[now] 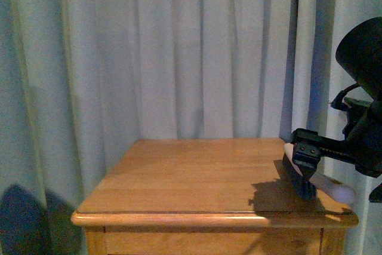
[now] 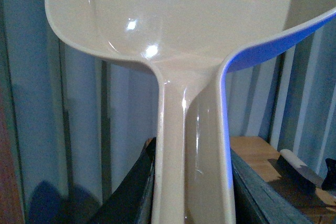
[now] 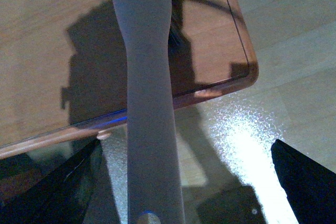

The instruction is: Clean up trash

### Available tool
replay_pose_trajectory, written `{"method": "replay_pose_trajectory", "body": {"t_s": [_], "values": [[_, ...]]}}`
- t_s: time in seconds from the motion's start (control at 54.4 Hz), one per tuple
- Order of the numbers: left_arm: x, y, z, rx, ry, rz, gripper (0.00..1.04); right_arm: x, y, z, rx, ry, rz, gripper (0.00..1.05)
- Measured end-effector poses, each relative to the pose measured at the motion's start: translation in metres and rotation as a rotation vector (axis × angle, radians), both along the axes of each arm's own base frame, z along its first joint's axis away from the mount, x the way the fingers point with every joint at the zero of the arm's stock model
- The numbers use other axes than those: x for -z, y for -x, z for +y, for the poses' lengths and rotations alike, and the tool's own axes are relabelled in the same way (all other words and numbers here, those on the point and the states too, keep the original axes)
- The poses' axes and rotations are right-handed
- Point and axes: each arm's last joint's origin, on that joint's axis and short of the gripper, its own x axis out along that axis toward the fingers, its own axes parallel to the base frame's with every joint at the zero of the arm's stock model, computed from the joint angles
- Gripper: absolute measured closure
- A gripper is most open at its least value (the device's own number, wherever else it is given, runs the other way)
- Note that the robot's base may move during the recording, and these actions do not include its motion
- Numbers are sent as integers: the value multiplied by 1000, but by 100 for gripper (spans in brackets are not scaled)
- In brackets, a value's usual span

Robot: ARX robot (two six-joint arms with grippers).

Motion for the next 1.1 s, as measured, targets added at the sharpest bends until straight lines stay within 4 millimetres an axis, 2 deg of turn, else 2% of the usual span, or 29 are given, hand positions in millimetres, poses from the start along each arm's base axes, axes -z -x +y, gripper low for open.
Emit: {"method": "replay_pose_trajectory", "body": {"t_s": [0.442,0.534,0.626,0.662,0.81,0.865,0.902,1.104], "values": [[0,0,0,0,0,0,77,9,-22,6,18,-7,42,7],[0,0,0,0,0,0,77,10,-23,7,21,-8,47,24],[0,0,0,0,0,0,77,8,-24,7,20,-10,41,36],[0,0,0,0,0,0,77,7,-24,7,20,-11,38,45],[0,0,0,0,0,0,77,7,-24,7,15,-17,37,66],[0,0,0,0,0,0,77,6,-25,7,5,-24,37,79],[0,0,0,0,0,0,77,7,-25,7,5,-23,35,82],[0,0,0,0,0,0,77,6,-25,6,-3,-37,29,83]]}}
